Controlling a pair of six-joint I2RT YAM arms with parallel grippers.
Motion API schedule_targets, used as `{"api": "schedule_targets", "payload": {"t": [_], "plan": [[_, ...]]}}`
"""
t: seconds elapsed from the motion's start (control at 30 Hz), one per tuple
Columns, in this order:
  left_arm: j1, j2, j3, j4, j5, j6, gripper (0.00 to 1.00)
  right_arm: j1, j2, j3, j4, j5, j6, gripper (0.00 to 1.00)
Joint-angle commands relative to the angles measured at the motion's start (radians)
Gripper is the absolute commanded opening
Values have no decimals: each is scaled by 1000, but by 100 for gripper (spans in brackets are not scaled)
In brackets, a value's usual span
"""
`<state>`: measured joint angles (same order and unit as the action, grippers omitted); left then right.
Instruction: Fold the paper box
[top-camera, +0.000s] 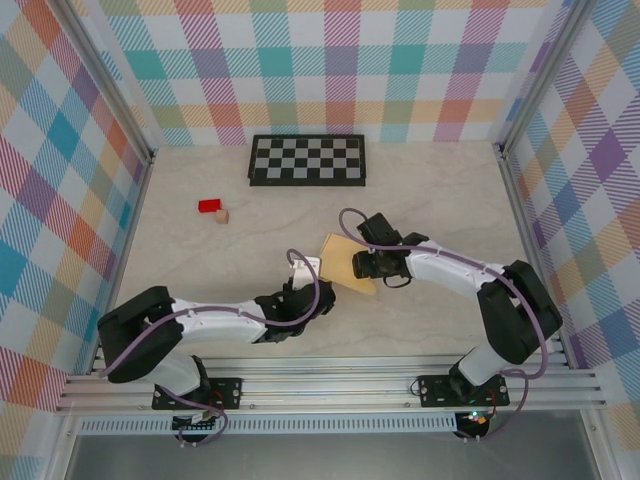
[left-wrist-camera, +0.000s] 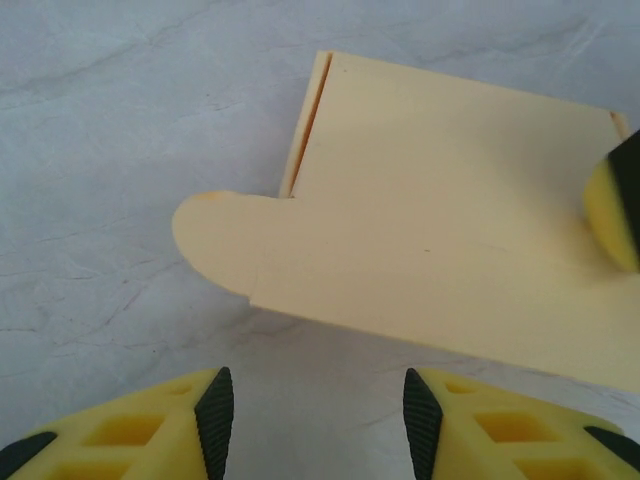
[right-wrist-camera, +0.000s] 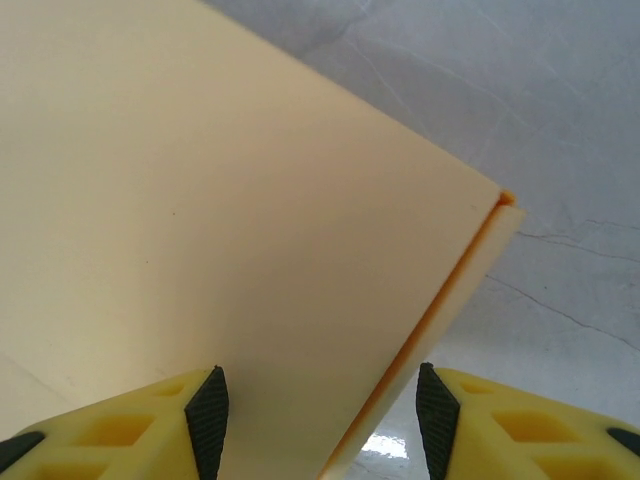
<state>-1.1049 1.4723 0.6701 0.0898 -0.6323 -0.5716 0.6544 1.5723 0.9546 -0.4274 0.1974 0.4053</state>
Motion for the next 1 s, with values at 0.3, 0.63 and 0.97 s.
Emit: {"api": "schedule_targets", "payload": {"t": [0.3,0.63,0.97], "plan": [[143,-144,185,-429,309,-74,59,-4,24,26,-50,47,-28,55],[418,112,328,-283,627,70,56,-24,6,25,-15,-55,-94,55],[440,321,461,-321,643,148,46,-86,-2,7,51,-167,-198,55]]}}
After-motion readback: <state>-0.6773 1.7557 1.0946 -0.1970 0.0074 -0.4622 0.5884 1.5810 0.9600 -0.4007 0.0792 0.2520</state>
